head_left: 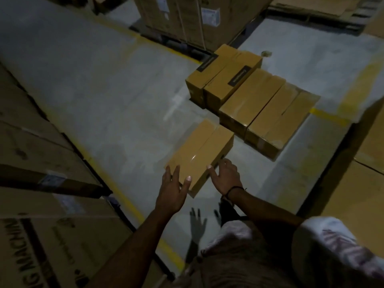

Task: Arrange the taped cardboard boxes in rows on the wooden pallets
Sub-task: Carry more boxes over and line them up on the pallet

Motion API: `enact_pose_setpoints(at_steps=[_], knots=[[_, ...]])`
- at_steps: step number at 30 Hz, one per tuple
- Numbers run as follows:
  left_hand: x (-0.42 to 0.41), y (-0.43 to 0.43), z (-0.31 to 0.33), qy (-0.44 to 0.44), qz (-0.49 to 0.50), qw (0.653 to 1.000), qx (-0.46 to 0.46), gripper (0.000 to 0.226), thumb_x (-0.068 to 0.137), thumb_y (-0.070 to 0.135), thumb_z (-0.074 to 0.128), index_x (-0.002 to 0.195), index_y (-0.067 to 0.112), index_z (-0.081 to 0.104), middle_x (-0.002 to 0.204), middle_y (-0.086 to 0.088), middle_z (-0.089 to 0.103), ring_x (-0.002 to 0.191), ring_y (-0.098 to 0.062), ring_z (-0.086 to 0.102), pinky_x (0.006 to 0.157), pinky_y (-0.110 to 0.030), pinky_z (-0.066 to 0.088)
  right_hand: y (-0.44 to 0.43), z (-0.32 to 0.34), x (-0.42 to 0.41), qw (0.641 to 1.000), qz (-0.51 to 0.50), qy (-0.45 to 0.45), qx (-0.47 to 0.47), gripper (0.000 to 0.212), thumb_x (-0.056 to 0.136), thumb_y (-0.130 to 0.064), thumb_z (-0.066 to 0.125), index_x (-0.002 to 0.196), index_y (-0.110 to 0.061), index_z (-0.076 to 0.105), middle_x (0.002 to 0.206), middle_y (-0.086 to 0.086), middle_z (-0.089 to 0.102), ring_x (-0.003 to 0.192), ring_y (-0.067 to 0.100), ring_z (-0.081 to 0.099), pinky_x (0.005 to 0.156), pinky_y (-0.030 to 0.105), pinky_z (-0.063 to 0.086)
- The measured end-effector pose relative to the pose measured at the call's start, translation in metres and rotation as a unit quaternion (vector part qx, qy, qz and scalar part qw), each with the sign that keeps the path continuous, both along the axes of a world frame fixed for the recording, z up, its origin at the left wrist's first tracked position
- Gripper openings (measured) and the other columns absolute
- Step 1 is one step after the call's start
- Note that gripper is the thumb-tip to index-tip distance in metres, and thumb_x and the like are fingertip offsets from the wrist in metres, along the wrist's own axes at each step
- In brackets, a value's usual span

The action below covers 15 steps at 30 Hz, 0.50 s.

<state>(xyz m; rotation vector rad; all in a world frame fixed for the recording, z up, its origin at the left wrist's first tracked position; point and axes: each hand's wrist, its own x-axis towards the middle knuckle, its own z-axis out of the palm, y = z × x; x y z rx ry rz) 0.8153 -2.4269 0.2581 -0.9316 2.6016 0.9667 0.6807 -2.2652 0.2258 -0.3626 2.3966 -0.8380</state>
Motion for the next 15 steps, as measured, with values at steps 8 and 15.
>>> enact_pose_setpoints(at_steps=[8, 15], knots=[[-0.116, -0.104, 0.0, -0.062, -0.022, 0.998, -0.02, 0.079, 0.097, 0.078, 0.028, 0.163, 0.038, 0.01, 0.172, 0.006, -0.009, 0.158, -0.023, 0.002, 0.124, -0.054, 0.022, -0.091, -0.026, -0.136, 0.998, -0.024, -0.05, -0.001, 0.068, 0.102, -0.058, 0.041, 0.156, -0.018, 0.033, 0.163, 0.012, 0.029, 0.146, 0.035, 0.029, 0.118, 0.048, 0.027], [-0.213, -0.154, -0.032, -0.107, -0.106, 0.989, -0.012, 0.081, 0.098, 0.073, 0.029, 0.164, 0.031, 0.011, 0.172, -0.002, -0.005, 0.158, -0.027, 0.002, 0.125, -0.051, 0.019, -0.134, -0.053, -0.199, 0.993, -0.095, -0.061, 0.045, 0.068, 0.102, -0.058, 0.04, 0.156, -0.017, 0.032, 0.161, 0.013, 0.029, 0.142, 0.038, 0.033, 0.116, 0.048, 0.03]])
